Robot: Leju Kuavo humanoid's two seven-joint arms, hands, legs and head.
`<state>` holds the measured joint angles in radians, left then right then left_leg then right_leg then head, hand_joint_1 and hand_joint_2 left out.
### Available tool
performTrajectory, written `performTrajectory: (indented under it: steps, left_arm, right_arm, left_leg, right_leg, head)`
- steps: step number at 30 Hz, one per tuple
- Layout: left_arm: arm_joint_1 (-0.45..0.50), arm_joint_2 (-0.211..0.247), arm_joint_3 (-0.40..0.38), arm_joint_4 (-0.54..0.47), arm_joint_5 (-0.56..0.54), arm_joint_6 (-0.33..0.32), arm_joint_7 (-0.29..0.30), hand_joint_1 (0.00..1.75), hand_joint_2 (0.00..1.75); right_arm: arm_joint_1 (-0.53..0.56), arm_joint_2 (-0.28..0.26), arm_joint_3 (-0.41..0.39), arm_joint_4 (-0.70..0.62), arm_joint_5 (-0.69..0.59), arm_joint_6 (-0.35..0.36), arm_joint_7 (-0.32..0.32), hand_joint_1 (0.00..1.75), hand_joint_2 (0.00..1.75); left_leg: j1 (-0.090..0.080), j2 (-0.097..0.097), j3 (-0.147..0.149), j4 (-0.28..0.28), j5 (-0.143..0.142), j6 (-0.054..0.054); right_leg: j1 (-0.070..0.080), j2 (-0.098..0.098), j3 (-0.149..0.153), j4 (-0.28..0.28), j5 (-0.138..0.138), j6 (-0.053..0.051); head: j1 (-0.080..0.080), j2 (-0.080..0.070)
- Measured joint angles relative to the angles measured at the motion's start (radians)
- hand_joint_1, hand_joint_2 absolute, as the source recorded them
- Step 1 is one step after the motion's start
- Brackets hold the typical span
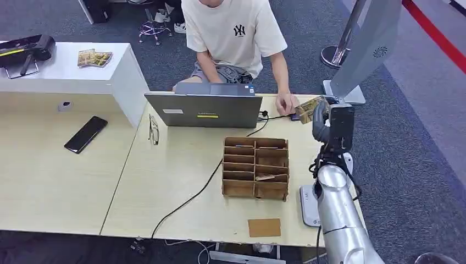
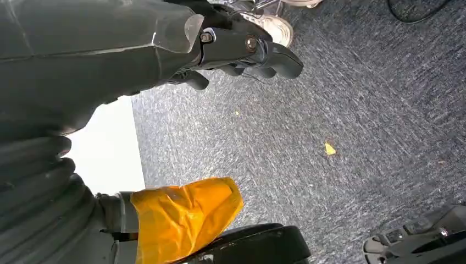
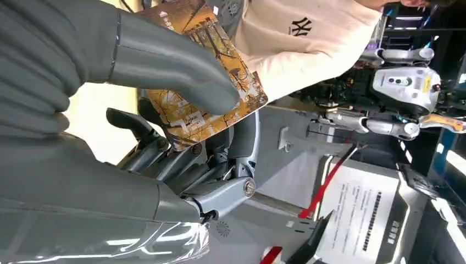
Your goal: Pass the card to the sensor for recognition and then transmit it.
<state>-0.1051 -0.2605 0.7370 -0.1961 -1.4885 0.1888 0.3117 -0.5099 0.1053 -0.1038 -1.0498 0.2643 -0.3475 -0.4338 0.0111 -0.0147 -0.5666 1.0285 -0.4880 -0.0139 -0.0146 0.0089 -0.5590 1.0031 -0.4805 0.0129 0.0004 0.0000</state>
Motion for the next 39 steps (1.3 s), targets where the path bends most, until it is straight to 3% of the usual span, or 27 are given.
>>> performTrajectory:
  steps: [6, 17, 27, 39]
  left_arm:
    - [0.000, -0.002, 0.007, 0.000, -0.001, 0.017, 0.010, 0.00, 1.75]
    - [0.004, -0.002, 0.032, 0.000, 0.023, 0.033, 0.020, 0.00, 1.75]
    - [0.009, -0.002, 0.061, 0.000, 0.049, 0.042, 0.020, 0.00, 1.75]
    - [0.013, -0.002, 0.086, 0.000, 0.065, 0.052, 0.021, 0.00, 1.75]
  right_arm:
    - [-0.009, -0.019, 0.000, 0.003, 0.008, 0.011, 0.003, 1.75, 1.75]
    - [0.001, -0.084, 0.000, 0.003, -0.013, 0.152, 0.019, 1.75, 1.75]
    - [0.091, -0.125, -0.027, -0.047, -0.044, 0.247, 0.024, 1.75, 1.75]
    - [0.176, -0.145, -0.053, -0.127, -0.049, 0.275, 0.029, 1.75, 1.75]
  left_leg:
    - [0.000, 0.000, 0.000, 0.000, 0.000, 0.000]
    - [0.000, 0.000, 0.000, 0.000, 0.000, 0.000]
    - [0.000, 0.000, 0.000, 0.000, 0.000, 0.000]
    - [0.000, 0.000, -0.001, 0.000, 0.000, 0.000]
  right_leg:
    - [0.000, 0.000, 0.000, 0.000, 0.000, 0.000]
    - [0.000, 0.000, -0.001, 0.000, 0.000, 0.000]
    - [0.000, 0.000, -0.001, 0.000, 0.000, 0.000]
    - [0.000, 0.000, -0.001, 0.000, 0.000, 0.000]
  head:
    - [0.000, 0.000]
    - [0.000, 0.000]
    - [0.000, 0.000]
    - [0.000, 0.000]
